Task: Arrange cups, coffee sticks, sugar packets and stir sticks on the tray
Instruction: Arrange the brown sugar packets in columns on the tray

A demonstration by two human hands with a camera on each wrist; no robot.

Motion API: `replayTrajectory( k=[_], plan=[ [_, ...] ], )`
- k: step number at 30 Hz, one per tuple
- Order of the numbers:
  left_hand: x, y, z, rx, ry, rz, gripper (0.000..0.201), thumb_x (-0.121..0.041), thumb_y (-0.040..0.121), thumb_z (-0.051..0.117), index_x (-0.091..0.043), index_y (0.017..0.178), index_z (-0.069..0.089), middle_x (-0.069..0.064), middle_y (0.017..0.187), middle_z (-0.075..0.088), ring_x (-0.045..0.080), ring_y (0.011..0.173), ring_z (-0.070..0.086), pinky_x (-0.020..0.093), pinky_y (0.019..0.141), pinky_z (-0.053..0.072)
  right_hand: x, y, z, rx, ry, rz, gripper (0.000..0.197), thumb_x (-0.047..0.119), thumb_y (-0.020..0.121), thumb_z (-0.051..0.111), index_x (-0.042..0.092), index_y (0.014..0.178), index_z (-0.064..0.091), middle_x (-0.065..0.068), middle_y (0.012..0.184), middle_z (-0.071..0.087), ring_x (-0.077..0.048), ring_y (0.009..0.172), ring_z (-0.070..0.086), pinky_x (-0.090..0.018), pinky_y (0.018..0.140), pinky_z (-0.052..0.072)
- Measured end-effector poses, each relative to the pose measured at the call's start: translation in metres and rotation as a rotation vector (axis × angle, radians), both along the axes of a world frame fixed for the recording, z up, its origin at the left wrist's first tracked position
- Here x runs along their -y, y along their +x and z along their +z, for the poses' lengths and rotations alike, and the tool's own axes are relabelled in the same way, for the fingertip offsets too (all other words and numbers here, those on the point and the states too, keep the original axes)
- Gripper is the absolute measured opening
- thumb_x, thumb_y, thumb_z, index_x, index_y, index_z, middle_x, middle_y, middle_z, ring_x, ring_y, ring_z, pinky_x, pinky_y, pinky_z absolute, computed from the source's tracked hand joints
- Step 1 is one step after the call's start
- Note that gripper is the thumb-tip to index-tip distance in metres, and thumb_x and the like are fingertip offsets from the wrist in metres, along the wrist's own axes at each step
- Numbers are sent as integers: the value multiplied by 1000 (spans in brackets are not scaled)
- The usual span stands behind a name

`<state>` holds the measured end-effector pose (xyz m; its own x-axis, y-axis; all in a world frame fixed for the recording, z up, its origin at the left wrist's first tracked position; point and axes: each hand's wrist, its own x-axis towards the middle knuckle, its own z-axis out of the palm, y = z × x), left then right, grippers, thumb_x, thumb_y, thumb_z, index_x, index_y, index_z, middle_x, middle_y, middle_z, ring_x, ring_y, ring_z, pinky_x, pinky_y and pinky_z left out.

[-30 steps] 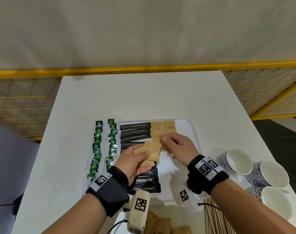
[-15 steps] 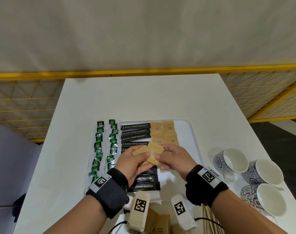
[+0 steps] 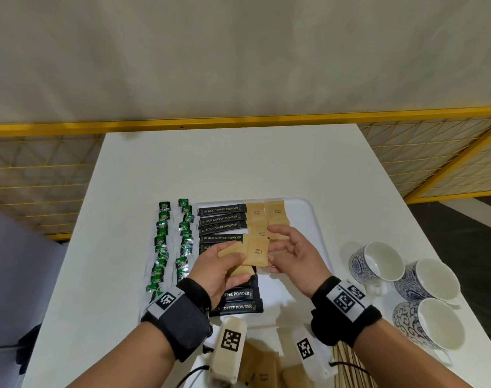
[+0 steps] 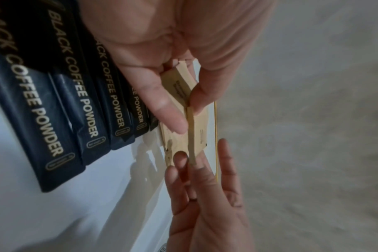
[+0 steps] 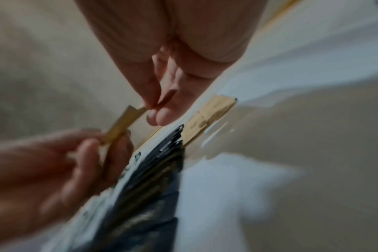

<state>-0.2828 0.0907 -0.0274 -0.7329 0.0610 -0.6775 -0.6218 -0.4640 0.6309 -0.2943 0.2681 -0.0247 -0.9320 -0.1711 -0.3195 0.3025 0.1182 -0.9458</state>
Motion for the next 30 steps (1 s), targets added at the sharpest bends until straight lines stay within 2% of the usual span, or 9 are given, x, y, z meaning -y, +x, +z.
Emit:
replayTrajectory(
  k=[3,6,9,12,16,19,22,25,30],
  plan=[
    [0,1,1,14,16,-31,27,3,87,60,-10,110,55,14,99,66,21,75,65,23,45,55,-5,4,1,-267,307,153,48,2,79,69,46,96,66,6,96,55,-2,75,54,-17,80,48],
    [1,2,0,27,9,-60,26,0,87,61,-9,111,57,11,91,64,18,71,63,23,46,55,-5,4,0,-375,378,171,32,17,78,75,47,88,67,11,94,49,-3,86,50,-9,78,40],
    [5,0,-1,40,1,-24,28,2,91,53,-8,116,56,12,96,61,21,78,63,25,49,57,-8,-3,-1,-235,397,39,12,25,86,68,35,81,68,12,89,53,-3,85,52,-10,74,38],
    [11,-2,-1,49,15,17,39,11,90,42,-8,123,52,19,115,54,30,92,62,27,51,58,-16,-10,-11,8,302,-89,14,21,90,63,26,80,71,13,72,60,-6,71,55,-21,72,46],
    [16,-2,1,12,43,-5,37,7,93,47,-13,123,53,19,113,62,28,88,68,29,53,59,-14,-11,-23,174,215,-155,10,12,87,66,11,94,74,11,55,58,-7,50,48,-19,52,41],
    [17,-2,0,10,50,9,29,0,92,53,-15,117,57,17,102,69,22,71,72,27,49,58,-12,-11,-26,207,205,-160,10,10,87,65,15,89,75,2,53,55,-13,49,43,-23,47,38],
    [17,-2,-2,1,45,30,27,-2,90,57,-12,116,61,16,95,72,22,69,72,26,48,57,-11,-14,-26,169,244,-121,15,9,86,65,19,82,75,10,47,54,-9,47,43,-19,48,37],
    [16,-4,-4,-4,30,49,28,-2,92,54,-5,120,58,18,100,68,26,77,70,26,53,59,-9,-18,-25,160,259,-124,10,7,83,69,16,85,74,13,47,57,-6,48,48,-16,50,38],
    [15,-5,-8,9,0,38,39,12,90,42,-5,123,54,25,121,58,34,101,64,26,58,59,-9,-21,-30,188,295,-154,12,13,78,76,16,88,70,2,63,61,-9,52,52,-21,51,42]
  ],
)
